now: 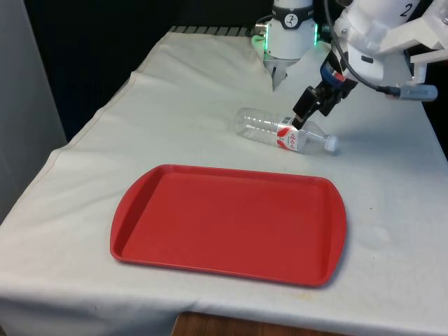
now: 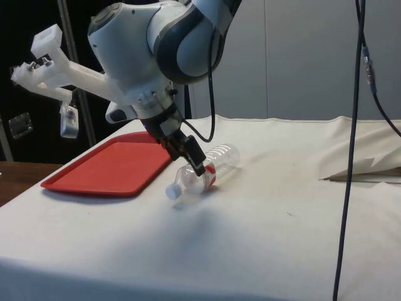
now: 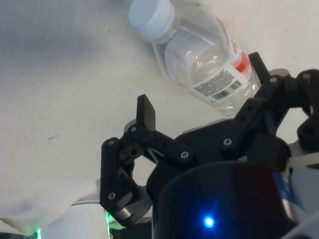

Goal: Place the bottle upright on the tray.

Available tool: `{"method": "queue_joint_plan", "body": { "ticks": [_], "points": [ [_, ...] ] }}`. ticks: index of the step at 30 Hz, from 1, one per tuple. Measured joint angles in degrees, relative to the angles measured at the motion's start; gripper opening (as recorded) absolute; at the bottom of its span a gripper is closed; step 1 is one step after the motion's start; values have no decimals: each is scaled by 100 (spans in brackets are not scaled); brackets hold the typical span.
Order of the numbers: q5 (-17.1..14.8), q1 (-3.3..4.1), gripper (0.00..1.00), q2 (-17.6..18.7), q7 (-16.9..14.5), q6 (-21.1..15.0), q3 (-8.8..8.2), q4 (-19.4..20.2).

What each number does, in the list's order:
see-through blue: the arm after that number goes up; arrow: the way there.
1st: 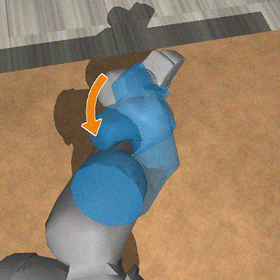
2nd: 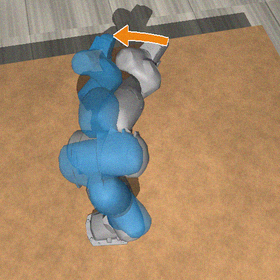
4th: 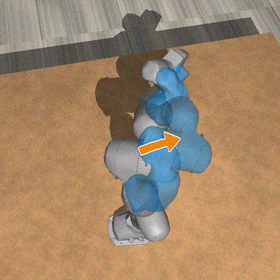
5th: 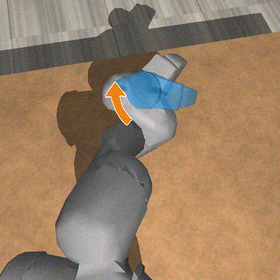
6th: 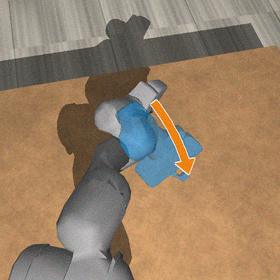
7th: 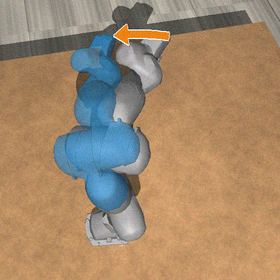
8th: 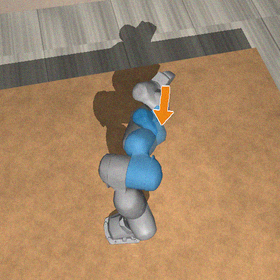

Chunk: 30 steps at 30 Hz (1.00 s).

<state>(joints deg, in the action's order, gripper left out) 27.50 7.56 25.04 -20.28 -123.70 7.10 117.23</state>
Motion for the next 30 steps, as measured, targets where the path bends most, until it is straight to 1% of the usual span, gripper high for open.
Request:
{"method": "queue_joint_plan", "body": {
  "ticks": [16, 30],
  "points": [
    [17, 0, 100, 46, -6, 0, 0, -17],
    [281, 11, 100, 361, -6, 258, -6, -304]
  ]
}}
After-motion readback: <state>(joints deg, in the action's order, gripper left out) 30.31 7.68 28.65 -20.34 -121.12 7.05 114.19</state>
